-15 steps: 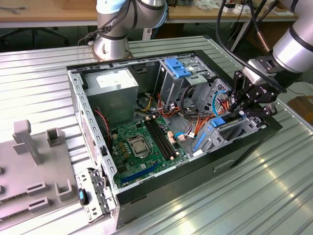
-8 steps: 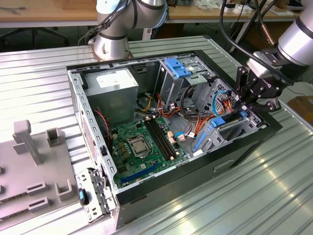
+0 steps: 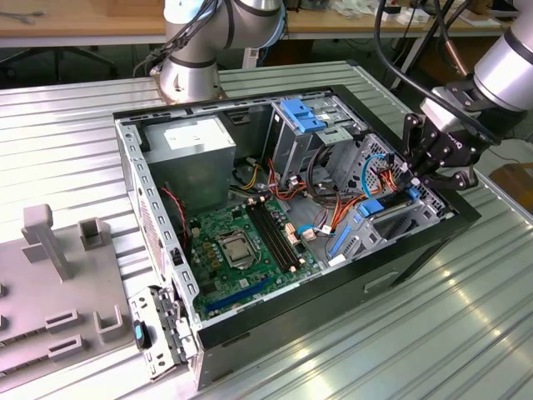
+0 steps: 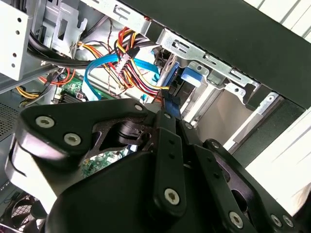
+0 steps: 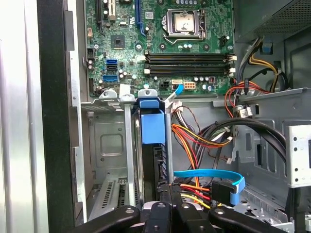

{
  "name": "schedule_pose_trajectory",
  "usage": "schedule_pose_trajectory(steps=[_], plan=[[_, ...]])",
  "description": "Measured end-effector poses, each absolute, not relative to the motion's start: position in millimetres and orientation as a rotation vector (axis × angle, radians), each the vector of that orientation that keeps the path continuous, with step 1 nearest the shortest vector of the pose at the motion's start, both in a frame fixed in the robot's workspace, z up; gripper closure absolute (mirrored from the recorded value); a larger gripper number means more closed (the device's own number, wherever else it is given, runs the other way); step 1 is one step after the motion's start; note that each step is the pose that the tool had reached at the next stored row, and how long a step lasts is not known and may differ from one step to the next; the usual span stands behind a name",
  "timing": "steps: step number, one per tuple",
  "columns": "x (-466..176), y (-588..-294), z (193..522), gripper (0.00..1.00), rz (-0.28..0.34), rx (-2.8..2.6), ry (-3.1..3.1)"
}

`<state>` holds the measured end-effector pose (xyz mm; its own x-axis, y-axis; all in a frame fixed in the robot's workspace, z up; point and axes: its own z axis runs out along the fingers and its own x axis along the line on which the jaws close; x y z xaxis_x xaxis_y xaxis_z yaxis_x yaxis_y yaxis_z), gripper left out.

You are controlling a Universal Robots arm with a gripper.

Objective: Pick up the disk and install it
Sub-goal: 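Insert the first disk wire, then insert the second disk wire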

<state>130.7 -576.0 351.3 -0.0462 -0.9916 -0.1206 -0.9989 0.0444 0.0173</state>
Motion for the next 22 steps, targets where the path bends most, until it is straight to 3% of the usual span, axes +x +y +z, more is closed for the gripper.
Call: schedule_pose_trajectory(steps=[22], plan=[[128.5, -576.3, 382.4, 0.89, 0.141, -2.119, 2.217]])
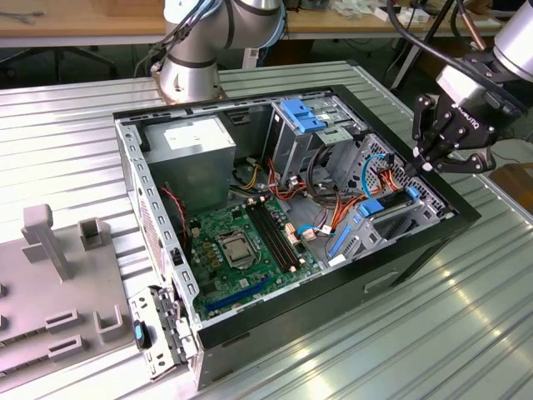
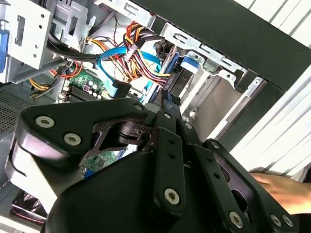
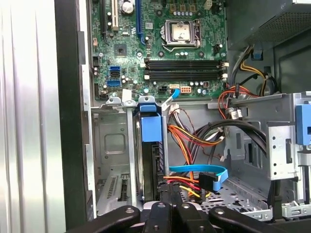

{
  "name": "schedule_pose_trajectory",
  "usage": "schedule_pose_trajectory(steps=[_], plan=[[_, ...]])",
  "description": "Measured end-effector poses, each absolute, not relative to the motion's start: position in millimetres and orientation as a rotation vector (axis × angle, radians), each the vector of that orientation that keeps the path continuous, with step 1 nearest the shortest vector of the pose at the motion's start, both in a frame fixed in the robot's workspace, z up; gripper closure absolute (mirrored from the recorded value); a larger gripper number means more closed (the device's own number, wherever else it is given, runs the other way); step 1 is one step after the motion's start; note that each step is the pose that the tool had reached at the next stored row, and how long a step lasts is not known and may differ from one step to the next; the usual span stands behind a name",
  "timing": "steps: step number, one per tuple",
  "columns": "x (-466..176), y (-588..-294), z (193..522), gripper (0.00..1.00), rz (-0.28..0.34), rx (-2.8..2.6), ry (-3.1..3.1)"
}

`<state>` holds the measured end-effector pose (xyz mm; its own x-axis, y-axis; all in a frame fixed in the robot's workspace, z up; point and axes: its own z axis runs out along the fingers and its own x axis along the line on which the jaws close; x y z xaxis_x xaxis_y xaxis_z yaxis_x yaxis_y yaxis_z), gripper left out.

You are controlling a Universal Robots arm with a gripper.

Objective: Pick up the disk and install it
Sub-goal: 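Insert the second disk wire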

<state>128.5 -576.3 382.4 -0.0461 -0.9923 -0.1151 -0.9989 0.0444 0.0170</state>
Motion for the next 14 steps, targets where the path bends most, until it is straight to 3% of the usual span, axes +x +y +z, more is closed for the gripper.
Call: schedule_pose_trajectory(steps=[3, 4, 8, 12, 14], plan=[[127.5, -569.6, 388.7, 0.89, 0.101, -2.134, 2.233], [127.1, -566.0, 390.5, 0.89, 0.041, -2.153, 2.252], [126.1, -556.5, 396.3, 0.89, -0.055, -2.188, 2.290], [125.0, -552.6, 396.3, 0.89, -0.074, -2.195, 2.297], [124.7, -545.9, 396.5, 0.89, -0.139, -2.216, 2.319]])
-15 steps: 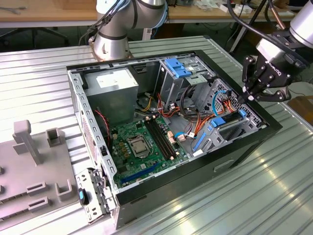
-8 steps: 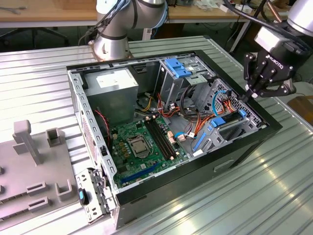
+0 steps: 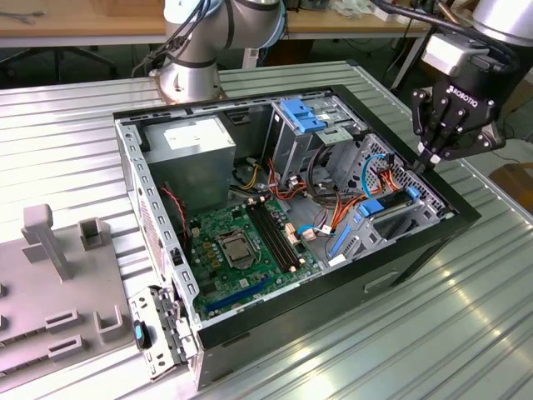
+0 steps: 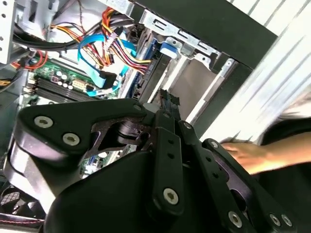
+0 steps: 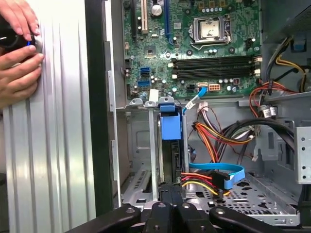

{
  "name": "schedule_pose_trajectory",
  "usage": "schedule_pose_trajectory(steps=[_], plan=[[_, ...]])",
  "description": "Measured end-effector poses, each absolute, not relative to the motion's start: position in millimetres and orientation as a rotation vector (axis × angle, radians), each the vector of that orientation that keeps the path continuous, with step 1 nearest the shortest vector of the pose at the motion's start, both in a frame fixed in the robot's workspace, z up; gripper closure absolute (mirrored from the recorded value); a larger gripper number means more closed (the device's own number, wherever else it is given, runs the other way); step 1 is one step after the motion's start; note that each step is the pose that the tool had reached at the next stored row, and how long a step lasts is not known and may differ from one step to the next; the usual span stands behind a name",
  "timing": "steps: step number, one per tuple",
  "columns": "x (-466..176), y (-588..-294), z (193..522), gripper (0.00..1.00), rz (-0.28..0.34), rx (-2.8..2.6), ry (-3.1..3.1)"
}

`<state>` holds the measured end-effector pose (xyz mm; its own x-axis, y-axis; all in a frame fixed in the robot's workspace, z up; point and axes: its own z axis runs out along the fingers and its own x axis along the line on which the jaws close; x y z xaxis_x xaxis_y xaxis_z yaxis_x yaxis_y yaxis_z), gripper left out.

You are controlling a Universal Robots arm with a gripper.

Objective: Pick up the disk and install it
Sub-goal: 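Insert the second disk wire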

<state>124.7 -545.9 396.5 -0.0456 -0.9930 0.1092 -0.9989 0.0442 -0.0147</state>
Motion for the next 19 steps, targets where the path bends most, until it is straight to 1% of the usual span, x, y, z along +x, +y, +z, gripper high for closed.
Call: schedule_pose_trajectory(steps=[2, 5, 10, 19], plan=[[124.6, -544.7, 396.5, 0.89, 0.135, 2.120, -2.218], [124.4, -534.3, 396.4, 0.89, 0.141, 2.117, -2.215], [123.4, -505.0, 396.4, 0.89, 0.149, 2.114, -2.211], [122.0, -498.8, 396.5, 0.89, 0.150, 2.113, -2.211]])
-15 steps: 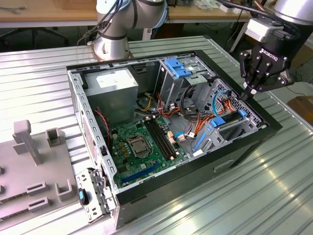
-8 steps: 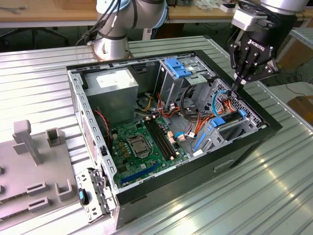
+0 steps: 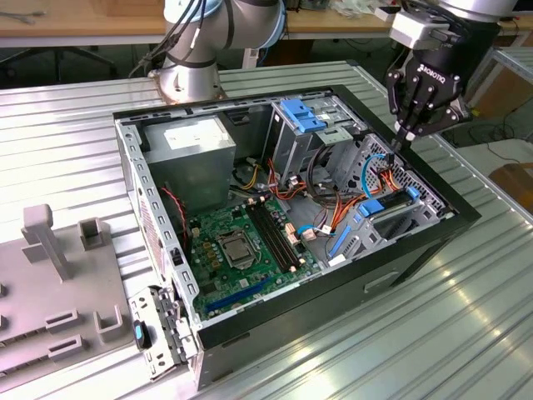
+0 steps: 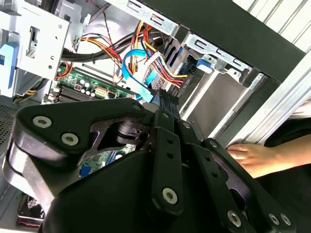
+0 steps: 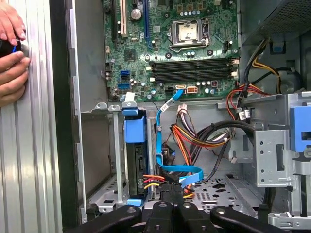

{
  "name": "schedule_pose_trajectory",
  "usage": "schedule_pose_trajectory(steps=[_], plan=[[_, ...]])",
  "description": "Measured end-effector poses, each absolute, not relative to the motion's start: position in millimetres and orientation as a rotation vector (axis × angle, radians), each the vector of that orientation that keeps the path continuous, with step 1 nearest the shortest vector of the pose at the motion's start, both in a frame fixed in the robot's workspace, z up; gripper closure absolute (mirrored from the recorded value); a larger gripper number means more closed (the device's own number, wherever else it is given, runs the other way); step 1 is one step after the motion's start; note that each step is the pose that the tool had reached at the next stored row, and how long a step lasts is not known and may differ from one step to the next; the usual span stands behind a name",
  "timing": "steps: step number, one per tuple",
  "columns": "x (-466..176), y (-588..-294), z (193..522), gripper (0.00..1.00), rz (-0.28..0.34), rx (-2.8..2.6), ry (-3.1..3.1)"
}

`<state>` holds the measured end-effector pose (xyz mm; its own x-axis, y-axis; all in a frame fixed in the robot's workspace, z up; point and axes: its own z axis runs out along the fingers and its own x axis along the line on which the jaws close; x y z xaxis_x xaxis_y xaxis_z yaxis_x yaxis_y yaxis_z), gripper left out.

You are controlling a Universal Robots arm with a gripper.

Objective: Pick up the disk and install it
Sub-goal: 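Insert the second disk wire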

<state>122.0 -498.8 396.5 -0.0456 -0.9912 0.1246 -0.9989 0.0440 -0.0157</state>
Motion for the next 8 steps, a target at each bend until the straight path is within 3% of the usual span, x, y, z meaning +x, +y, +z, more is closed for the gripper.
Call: schedule_pose_trajectory(steps=[1, 3, 5, 7, 8], plan=[[122.0, -498.8, 396.4, 0.89, 0.150, 2.113, -2.211], [122.0, -498.8, 396.5, 0.76, 0.150, 2.113, -2.211], [121.9, -498.8, 396.5, 0.76, 0.150, 2.114, -2.211], [121.8, -498.8, 396.4, 0.62, 0.150, 2.114, -2.211], [121.0, -498.6, 396.2, 0.62, 0.150, 2.114, -2.210]])
